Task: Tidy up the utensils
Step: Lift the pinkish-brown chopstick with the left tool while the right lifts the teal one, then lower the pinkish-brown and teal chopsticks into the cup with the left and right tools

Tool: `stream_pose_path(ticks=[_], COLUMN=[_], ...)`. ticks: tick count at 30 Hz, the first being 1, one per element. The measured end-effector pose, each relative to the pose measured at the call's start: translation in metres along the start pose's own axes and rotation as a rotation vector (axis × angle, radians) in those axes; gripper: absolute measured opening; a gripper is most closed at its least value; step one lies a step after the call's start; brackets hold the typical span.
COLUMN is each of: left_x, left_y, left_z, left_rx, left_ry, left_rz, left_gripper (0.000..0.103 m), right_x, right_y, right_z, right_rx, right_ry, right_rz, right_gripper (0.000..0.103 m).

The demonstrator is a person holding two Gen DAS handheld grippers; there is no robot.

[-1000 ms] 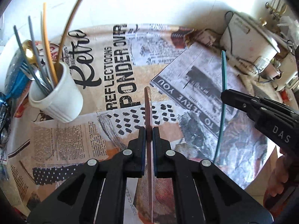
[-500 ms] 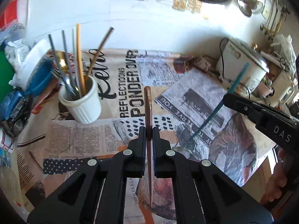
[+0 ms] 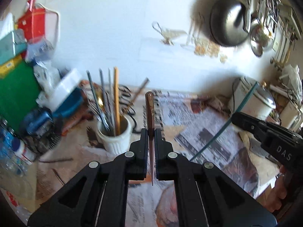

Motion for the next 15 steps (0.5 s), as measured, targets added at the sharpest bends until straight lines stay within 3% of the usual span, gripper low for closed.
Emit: stream_pose_path(ticks=[9, 15], left_x=[0.031, 0.051], left_y=[0.023, 0.027], left_z=[0.044, 0.066], left_rx=[-0.125, -0.167], left_ry=[0.028, 0.053], left_rz=[0.062, 0.098], left_gripper=[0.004, 0.004], right_x=[0.034, 0.056], right_y=[-0.006, -0.019], right_z=[0.036, 0.057], right_rx=[-0.065, -0.086], right_ry=[0.075, 0.119], right_rz=[0.07, 0.132], right_gripper=[0.006, 0.006])
Point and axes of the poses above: each gripper's, at about its wrist camera, not at the fingertips, and y roughly against the way its jaws point, x to its left, z to its top, the point moved 4 cm from there along -y, roughly the way its jaws point, and after that the axes turned 2 degrees about -z, right-handed, at the moved point
